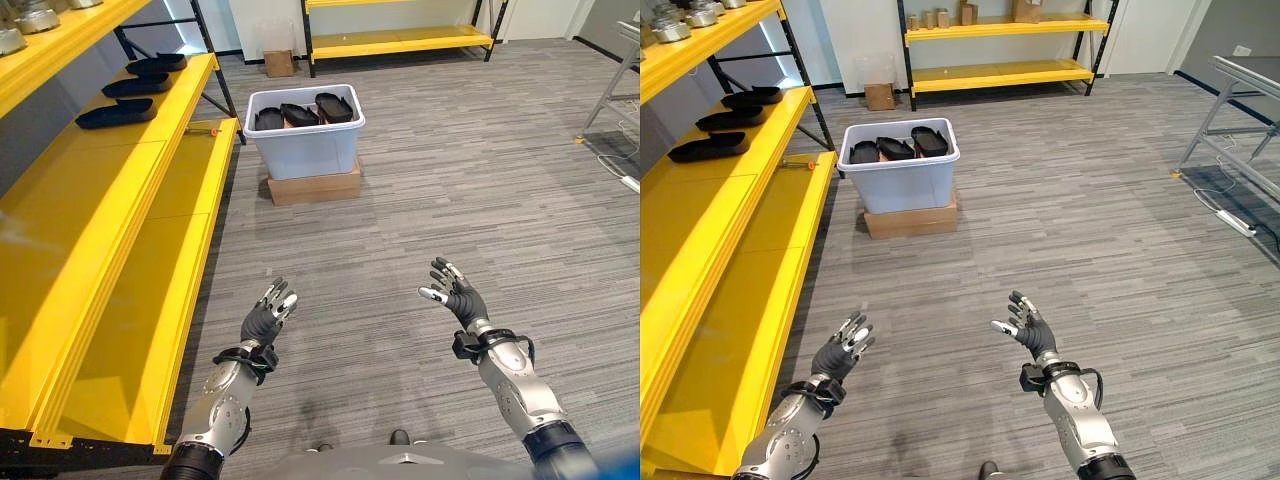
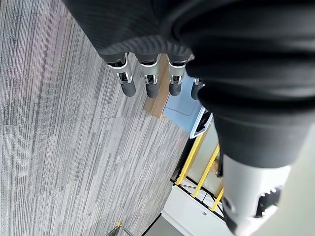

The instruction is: Move parts from the plastic box to the shelf.

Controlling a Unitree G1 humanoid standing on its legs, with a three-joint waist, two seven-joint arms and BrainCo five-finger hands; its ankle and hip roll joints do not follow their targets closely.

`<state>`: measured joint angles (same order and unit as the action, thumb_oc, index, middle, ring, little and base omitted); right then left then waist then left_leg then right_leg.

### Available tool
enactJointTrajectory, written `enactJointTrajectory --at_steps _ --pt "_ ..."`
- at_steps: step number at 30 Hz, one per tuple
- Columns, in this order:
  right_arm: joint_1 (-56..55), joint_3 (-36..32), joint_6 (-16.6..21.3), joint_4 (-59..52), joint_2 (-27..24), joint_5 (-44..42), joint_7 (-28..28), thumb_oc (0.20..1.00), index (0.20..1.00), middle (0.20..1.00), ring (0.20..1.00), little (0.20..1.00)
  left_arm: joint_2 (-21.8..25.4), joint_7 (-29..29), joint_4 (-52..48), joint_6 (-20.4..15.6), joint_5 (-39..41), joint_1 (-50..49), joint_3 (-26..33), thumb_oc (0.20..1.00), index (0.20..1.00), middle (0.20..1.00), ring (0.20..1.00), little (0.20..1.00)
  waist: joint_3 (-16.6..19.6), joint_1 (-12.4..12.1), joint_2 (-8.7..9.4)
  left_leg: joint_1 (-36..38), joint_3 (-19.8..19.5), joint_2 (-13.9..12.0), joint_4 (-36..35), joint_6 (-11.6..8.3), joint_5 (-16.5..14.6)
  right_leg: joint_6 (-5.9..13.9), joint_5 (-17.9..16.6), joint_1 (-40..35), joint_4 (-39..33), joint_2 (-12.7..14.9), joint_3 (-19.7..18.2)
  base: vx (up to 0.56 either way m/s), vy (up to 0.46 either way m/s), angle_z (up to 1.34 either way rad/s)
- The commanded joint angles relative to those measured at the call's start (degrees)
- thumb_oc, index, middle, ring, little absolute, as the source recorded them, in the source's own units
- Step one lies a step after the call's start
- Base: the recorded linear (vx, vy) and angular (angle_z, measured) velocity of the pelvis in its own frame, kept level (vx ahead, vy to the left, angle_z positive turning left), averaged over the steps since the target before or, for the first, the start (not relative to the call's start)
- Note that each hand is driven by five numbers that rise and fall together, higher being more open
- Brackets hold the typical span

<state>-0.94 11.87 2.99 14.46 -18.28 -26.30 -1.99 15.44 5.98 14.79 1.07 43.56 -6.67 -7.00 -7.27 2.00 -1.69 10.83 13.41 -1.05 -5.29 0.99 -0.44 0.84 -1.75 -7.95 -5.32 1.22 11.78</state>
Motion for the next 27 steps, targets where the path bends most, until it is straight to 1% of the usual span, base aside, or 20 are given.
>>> enactJointTrajectory --at_steps 1,5,8,10,12,14,15,16,17,18,19,20,21,22,23,24,25,26,27 --pt "3.06 -0.65 2.79 -1.37 0.39 -1.06 0.44 1.0 1.0 1.0 1.0 1.0 1.47 0.12 -1.15 -1.13 -2.18 2.85 0.95 1.0 1.0 1.0 1.0 1.0 1.13 -0.84 2.05 -1.4 0.89 -0.23 0.29 -1.87 0.63 4.25 -0.24 -1.12 1.49 2.45 2.33 0.0 0.0 0.0" --pt "3.21 -0.72 2.34 -1.66 0.2 -1.92 0.63 1.0 1.0 1.0 1.0 1.0 1.68 0.48 -1.15 -0.33 -2.22 2.92 0.94 1.0 1.0 1.0 1.0 1.0 0.92 -0.83 1.94 -1.2 0.8 -0.23 0.29 -1.77 0.72 4.14 0.13 -1.19 2.14 2.5 2.34 0.05 0.056 0.0" --pt "3.36 -1.0 2.62 -2.17 0.2 -2.77 -0.2 1.0 1.0 1.0 1.0 1.0 1.98 1.14 -0.97 -0.01 -2.42 3.03 1.0 1.0 1.0 1.0 1.0 1.0 0.67 -0.78 1.78 -1.15 0.88 -0.18 0.63 -1.56 0.72 4.0 1.03 -0.93 3.91 2.6 2.23 0.05 0.109 0.0" --pt "3.64 -1.15 2.99 -2.86 -0.01 -1.81 0.45 1.0 1.0 1.0 1.0 1.0 2.31 2.1 -1.25 0.79 -2.97 3.34 0.95 1.0 1.0 1.0 1.0 1.0 0.26 -0.72 1.61 -1.89 1.02 -0.24 2.11 -1.25 0.46 3.88 2.33 -0.03 6.83 2.86 2.2 -0.02 0.153 0.01" --pt "4.38 -1.1 3.51 -2.94 -0.28 -1.04 0.9 1.0 1.0 1.0 1.0 1.0 2.67 3.0 -0.81 0.39 -3.91 3.99 0.56 1.0 1.0 1.0 1.0 1.0 -0.52 -0.64 1.53 -3.23 0.76 -0.33 5.05 -0.67 -0.27 3.72 3.47 1.76 11.07 3.26 2.12 -0.08 0.17 0.01" --pt "5.18 -1.08 4.06 -2.62 -0.39 -0.91 0.94 1.0 1.0 1.0 1.0 1.0 3.07 3.31 -0.38 0.46 -3.89 4.82 0.51 1.0 1.0 1.0 1.0 1.0 -1.54 -0.6 1.53 -3.91 0.38 -0.2 7.13 0.02 -1.05 4.07 3.7 3.3 15.62 3.99 2.13 -0.08 0.224 0.06" --pt "6.2 -1.07 4.43 -2.14 -0.45 -0.66 2.33 1.0 1.0 1.0 1.0 1.0 3.71 3.8 1.27 0.93 -3.44 6.91 0.23 1.0 1.0 1.0 1.0 1.0 -2.73 -0.6 1.64 -4.7 -0.04 0.75 9.28 1.95 -2.58 5.32 2.1 5.94 23.47 5.66 1.82 -0.06 0.312 0.15" --pt "6.36 -1.04 4.68 -1.86 -0.36 -0.6 2.63 1.0 1.0 1.0 1.0 1.0 3.77 3.8 1.7 1.28 -3.03 7.4 0.17 1.0 1.0 1.0 1.0 1.0 -3.07 -0.56 1.57 -4.62 -0.34 1.19 9.27 2.67 -2.95 6.25 0.46 7.73 27.49 6.61 1.42 -0.04 0.333 0.2" --pt "6.39 -1.04 4.97 -1.7 -0.12 -0.33 2.84 1.0 1.0 1.0 1.0 1.0 3.8 4.21 2.13 1.29 -2.97 7.66 -0.01 1.0 1.0 1.0 1.0 1.0 -3.27 -0.61 1.24 -4.6 -0.37 1.39 9.14 3.14 -3.15 6.79 -1.58 9.69 31.75 7.71 1.59 0.06 0.319 0.13" --pt "5.94 -1.17 5.48 -1.45 0.53 -0.04 2.56 1.0 1.0 1.0 1.0 1.0 3.93 5.57 2.05 1.04 -4.99 7.19 -0.1 1.0 1.0 1.0 1.0 1.0 -4.48 -0.71 0.22 -3.04 -0.16 1.54 8.62 3.65 -3.73 8.42 -7.13 15.17 42.84 11.27 2.85 0.11 0.284 0.03" --pt "5.88 -1.33 5.41 -1.37 0.58 0.18 2.2 1.0 1.0 1.0 1.0 1.0 3.91 5.27 1.49 0.98 -5.65 6.67 -0.18 1.0 1.0 1.0 1.0 1.0 -4.87 -0.72 0.02 -2.14 -0.05 1.62 8.12 3.5 -3.82 8.82 -7.95 16.92 44.42 11.43 2.85 0.13 0.218 -0.14" --pt "5.78 -1.37 5.38 -1.48 0.47 0.16 1.94 1.0 1.0 1.0 1.0 1.0 4.0 5.03 1.28 0.86 -5.48 6.43 -0.36 1.0 1.0 1.0 1.0 1.0 -5.19 -0.45 0.37 -1.46 -0.22 2.01 7.93 3.49 -4.1 9.02 -7.86 17.54 43.27 10.99 2.65 0.19 0.012 -0.13" --pt "5.45 -1.5 5.05 -2.09 0.2 0.33 1.19 1.0 1.0 1.0 1.0 1.0 4.18 4.62 0.45 0.83 -4.43 5.7 -0.75 1.0 1.0 1.0 1.0 1.0 -5.5 0.53 1.02 -0.18 -1.0 2.62 7.67 3.23 -4.98 8.8 -7.73 18.44 36.74 8.47 2.59 0.18 -0.044 -0.13" --pt "5.32 -1.59 4.94 -2.32 0.09 0.41 1.0 1.0 1.0 1.0 1.0 1.0 4.23 4.56 0.27 0.74 -4.22 5.52 -0.83 1.0 1.0 1.0 1.0 1.0 -5.41 0.81 1.3 -0.09 -1.26 2.86 7.71 3.18 -5.26 8.66 -7.89 18.66 33.99 7.65 2.4 0.26 -0.082 -0.06" --pt "5.03 -1.76 4.79 -2.81 -0.06 1.1 0.85 1.0 1.0 1.0 1.0 1.0 4.27 4.37 -0.27 0.87 -3.59 5.19 -1.03 1.0 1.0 1.0 1.0 1.0 -5.38 1.36 2.03 0.38 -1.95 3.59 7.87 3.12 -6.09 8.61 -8.24 18.82 28.39 6.5 1.88 0.33 -0.133 -0.03" --pt "4.69 -2.0 5.79 -3.18 -0.3 1.9 1.25 1.0 1.0 1.0 1.0 1.0 4.27 4.06 -1.02 1.46 -2.84 4.61 -1.24 1.0 1.0 1.0 1.0 1.0 -5.34 1.87 3.31 1.22 -3.37 4.95 7.85 3.05 -7.37 9.11 -10.07 18.79 18.82 5.72 1.1 0.61 -0.25 0.09" --pt "3.95 -2.81 7.26 -3.21 -0.68 0.2 1.77 1.0 1.0 1.0 1.0 1.0 4.36 4.91 -0.85 0.91 -3.58 3.73 -2.13 1.0 1.0 1.0 1.0 1.0 -5.32 2.58 4.47 2.43 -6.61 5.99 7.66 3.19 -8.83 9.77 -13.46 19.82 7.67 5.63 -2.05 0.78 -0.291 0.55" --pt "2.85 -3.98 7.95 -3.62 -1.16 0.68 1.86 1.0 1.0 1.0 1.0 1.0 3.89 6.31 -0.35 0.09 -3.33 3.01 -2.78 1.0 1.0 1.0 1.0 1.0 -5.23 3.53 4.41 3.25 -8.43 5.79 7.45 3.31 -9.4 9.31 -13.32 19.25 5.51 4.35 -5.46 0.64 -0.228 0.76" --pt "2.49 -3.93 8.5 -3.67 -1.51 0.82 2.1 1.0 1.0 1.0 1.0 1.0 3.39 6.53 0.02 -0.32 -3.74 3.11 -3.02 1.0 1.0 1.0 1.0 1.0 -5.09 3.71 4.31 3.65 -9.3 5.59 6.89 3.22 -9.35 9.12 -13.31 19.23 5.36 4.21 -6.17 0.39 -0.12 0.98"
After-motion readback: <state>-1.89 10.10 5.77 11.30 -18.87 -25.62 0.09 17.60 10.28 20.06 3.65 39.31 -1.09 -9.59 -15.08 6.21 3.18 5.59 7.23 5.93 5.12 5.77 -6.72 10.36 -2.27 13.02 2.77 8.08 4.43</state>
